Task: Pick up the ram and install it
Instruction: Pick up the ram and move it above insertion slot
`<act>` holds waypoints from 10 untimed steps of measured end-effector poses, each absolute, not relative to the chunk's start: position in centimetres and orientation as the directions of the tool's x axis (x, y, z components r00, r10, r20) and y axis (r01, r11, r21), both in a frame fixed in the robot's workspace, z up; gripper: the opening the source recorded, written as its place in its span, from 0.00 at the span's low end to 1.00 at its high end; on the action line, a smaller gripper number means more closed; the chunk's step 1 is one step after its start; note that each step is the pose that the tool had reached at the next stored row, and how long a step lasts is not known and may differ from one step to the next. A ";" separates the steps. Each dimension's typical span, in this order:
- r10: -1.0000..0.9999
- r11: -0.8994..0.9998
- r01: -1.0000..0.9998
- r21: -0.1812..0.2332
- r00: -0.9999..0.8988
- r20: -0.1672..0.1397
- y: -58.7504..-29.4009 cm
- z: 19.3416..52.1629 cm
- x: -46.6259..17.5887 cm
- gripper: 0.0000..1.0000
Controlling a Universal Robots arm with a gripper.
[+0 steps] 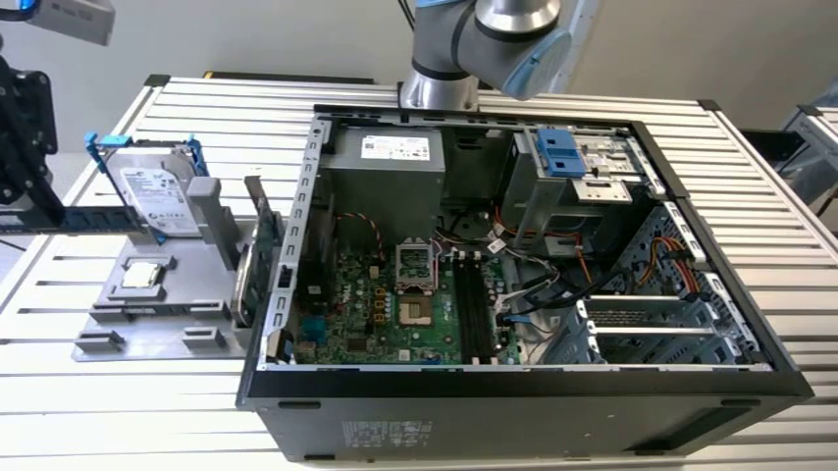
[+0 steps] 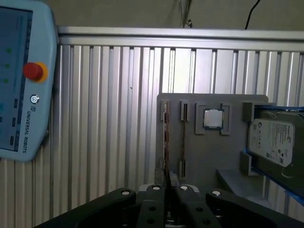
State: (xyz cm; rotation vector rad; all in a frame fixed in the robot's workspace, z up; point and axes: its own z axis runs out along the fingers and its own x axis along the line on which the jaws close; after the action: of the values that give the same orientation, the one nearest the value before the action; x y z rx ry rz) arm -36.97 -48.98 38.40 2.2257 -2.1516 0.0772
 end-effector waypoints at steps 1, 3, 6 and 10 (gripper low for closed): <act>-0.997 -0.034 -0.999 -0.003 0.034 0.067 -49.0 38.4 -37.0 0.00; -0.997 -0.034 -0.999 -0.002 0.034 0.068 -49.0 38.4 -37.0 0.00; -0.997 -0.034 -0.999 -0.002 0.034 0.070 -49.0 38.4 -37.0 0.00; -0.997 -0.034 -0.999 -0.002 0.034 0.073 -49.0 38.4 -37.0 0.00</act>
State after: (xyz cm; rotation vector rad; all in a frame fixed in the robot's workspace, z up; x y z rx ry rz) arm -36.98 -48.98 38.42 2.2222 -2.1485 0.0838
